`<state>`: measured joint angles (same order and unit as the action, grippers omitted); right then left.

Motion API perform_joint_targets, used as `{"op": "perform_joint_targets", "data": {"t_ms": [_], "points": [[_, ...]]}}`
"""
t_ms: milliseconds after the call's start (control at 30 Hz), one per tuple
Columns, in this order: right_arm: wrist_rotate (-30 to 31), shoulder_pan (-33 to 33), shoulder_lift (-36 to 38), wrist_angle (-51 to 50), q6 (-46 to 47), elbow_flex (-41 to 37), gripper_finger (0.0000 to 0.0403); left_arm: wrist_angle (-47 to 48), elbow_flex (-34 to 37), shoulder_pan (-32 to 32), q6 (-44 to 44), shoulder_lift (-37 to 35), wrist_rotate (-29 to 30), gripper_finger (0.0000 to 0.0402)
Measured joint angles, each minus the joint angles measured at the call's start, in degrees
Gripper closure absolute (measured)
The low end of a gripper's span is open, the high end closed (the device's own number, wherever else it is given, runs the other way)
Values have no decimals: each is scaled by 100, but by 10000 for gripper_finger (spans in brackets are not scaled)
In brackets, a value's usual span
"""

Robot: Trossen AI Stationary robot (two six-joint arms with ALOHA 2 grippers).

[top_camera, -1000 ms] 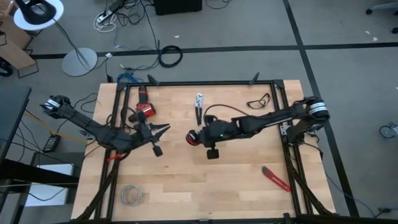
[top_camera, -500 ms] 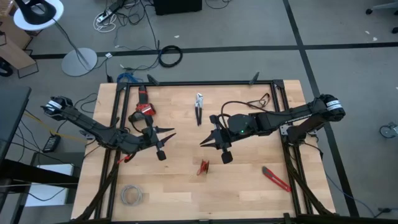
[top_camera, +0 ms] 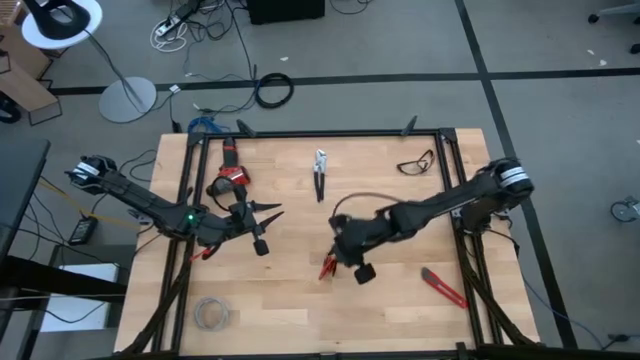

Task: Coil cords
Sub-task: Uncoil the red wire from the black spool

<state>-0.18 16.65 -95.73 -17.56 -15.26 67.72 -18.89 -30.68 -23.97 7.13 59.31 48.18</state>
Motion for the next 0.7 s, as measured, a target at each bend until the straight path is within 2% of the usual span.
{"op": "perform_joint_targets", "data": {"t_ms": [167, 367, 500, 700], "points": [[578, 269, -360, -199, -391, 0, 285, -61, 0, -2, -25, 0, -4, 307], [974, 365, -469, -666, -562, 0, 291, -103, 0, 0, -4, 0, -4, 307], [1534, 275, -726, -655, -763, 4, 297, -104, 0, 24, 20, -1, -6, 307], [1479, 57, -896, -621, -747, 4, 307, -134, -2, 44, -30, -2, -4, 307]]}}
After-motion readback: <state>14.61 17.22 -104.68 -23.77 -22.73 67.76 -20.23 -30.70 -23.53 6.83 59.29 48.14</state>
